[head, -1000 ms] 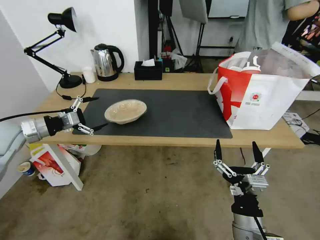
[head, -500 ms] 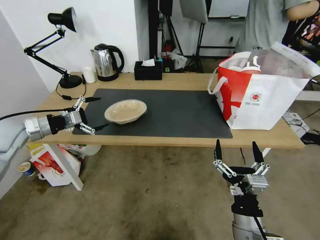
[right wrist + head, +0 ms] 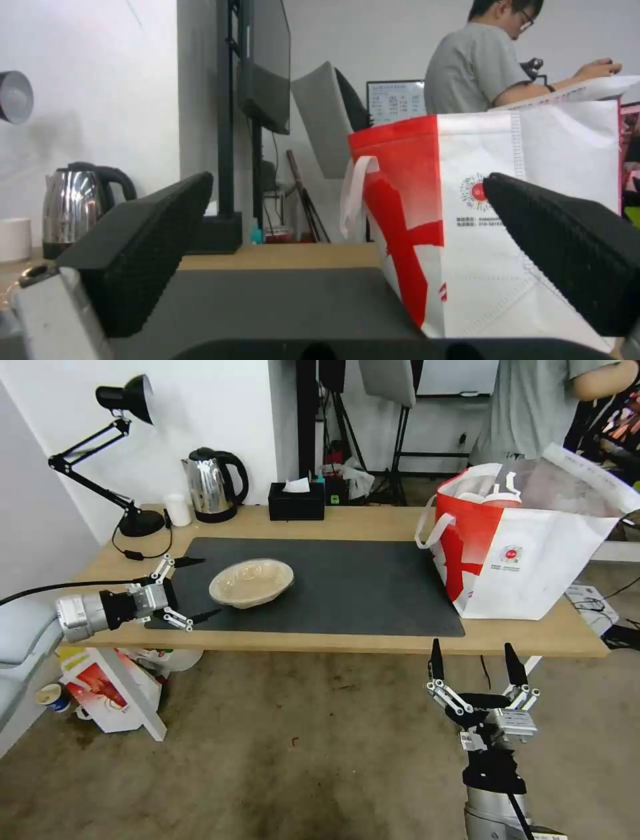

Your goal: Pick up the trash from the table and place it into the takeout bag.

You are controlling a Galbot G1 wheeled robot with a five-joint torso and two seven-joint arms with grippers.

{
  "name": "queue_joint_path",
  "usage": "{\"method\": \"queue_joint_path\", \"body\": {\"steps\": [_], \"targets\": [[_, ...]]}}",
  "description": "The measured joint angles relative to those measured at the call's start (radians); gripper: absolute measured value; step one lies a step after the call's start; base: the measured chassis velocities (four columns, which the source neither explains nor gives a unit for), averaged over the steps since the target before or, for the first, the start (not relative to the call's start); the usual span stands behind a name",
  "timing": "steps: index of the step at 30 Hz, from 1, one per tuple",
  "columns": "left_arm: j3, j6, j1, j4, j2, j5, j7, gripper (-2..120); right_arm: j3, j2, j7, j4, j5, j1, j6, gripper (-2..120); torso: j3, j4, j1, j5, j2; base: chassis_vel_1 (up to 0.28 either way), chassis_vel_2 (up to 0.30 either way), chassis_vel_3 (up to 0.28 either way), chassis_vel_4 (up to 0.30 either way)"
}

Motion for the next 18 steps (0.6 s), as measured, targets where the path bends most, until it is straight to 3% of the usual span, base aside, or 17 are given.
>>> {"method": "queue_joint_path", "body": {"steps": [18], "targets": [[0.01, 0.007, -0.032, 0.073, 0.027, 0.005, 0.023, 100, 0.0, 0.0, 0.0, 0.0, 0.0, 0.0, 0.0, 100, 0.0, 0.0001, 0.0, 0.0, 0.0, 0.0, 0.0, 0.0, 0.0]]}}
